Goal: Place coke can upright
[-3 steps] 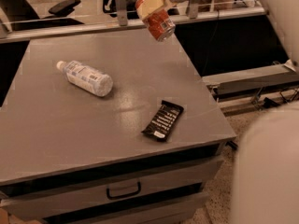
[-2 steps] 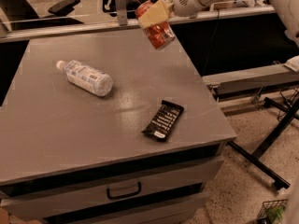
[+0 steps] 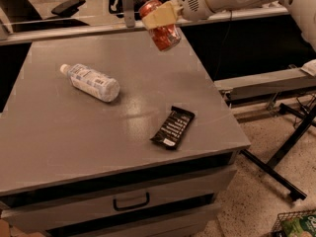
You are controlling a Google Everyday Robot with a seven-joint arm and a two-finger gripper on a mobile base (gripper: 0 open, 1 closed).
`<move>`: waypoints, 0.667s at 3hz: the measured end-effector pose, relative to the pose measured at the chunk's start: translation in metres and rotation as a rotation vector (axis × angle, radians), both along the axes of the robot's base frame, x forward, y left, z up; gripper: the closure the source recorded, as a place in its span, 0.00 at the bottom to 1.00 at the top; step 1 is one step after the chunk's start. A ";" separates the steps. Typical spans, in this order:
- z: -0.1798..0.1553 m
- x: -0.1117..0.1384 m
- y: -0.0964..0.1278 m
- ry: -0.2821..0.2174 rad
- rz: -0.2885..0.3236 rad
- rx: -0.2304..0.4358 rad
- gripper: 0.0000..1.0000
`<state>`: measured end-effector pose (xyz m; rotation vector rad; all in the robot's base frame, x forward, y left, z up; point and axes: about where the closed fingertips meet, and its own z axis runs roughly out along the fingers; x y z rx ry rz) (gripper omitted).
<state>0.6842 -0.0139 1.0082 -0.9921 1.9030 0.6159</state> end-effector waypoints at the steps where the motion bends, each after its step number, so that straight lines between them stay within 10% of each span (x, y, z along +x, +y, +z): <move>1: -0.002 -0.001 0.003 -0.009 -0.014 0.014 1.00; 2: -0.009 -0.010 0.008 -0.034 -0.030 0.066 1.00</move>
Offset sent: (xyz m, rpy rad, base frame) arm -0.0038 0.0098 -0.0194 0.2550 -0.1575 -0.1624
